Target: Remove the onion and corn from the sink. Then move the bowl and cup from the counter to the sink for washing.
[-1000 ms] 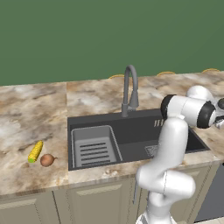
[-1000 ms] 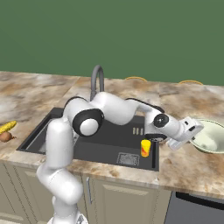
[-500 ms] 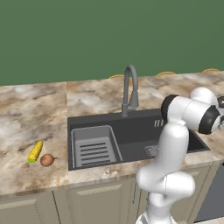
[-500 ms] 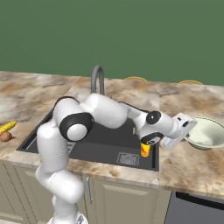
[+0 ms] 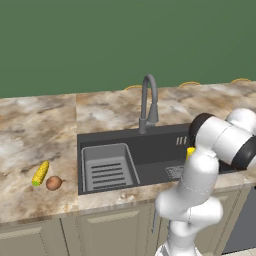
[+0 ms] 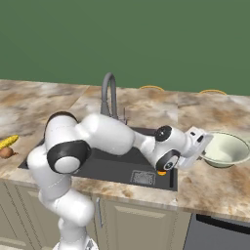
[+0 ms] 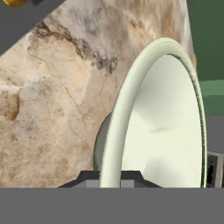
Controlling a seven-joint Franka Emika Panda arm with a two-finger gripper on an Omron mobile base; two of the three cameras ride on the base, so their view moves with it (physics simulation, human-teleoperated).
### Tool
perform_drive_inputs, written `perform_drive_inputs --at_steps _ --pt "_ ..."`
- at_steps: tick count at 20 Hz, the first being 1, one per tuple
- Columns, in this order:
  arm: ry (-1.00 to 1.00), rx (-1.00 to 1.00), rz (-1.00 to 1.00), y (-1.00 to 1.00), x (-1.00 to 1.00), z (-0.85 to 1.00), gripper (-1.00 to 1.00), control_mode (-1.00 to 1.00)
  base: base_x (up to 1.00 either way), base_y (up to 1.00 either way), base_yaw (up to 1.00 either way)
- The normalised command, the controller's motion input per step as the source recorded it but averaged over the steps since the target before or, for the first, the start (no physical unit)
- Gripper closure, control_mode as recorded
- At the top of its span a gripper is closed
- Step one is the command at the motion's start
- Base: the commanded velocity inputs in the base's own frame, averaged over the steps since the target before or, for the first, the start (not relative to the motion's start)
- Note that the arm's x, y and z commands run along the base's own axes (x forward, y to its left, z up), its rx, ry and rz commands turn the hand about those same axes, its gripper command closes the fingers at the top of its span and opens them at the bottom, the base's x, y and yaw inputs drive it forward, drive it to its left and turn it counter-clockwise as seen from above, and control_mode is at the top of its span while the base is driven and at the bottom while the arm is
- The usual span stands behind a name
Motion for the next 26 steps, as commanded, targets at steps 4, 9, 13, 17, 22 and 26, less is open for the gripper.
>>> perform_drive_inputs --at_steps 4,9,13,17,22,26 --pt "0.05 0.00 0.07 0.43 -0.02 0.31 1.00 -1.00 0.00 0.00 0.00" --pt "0.05 0.00 0.07 0.40 -0.01 0.33 1.00 -1.00 0.00 0.00 0.00" --pt "0.08 0.00 0.04 0.44 -0.01 0.26 1.00 -1.00 0.00 0.00 0.00" --pt "0.14 0.00 0.03 0.40 0.00 0.22 1.00 -1.00 0.00 0.00 0.00" --pt "0.12 -0.03 0.05 0.32 -0.02 0.17 1.00 -1.00 0.00 0.00 0.00" --pt "0.04 -0.08 0.03 0.37 -0.03 0.15 1.00 -1.00 0.00 0.00 0.00"
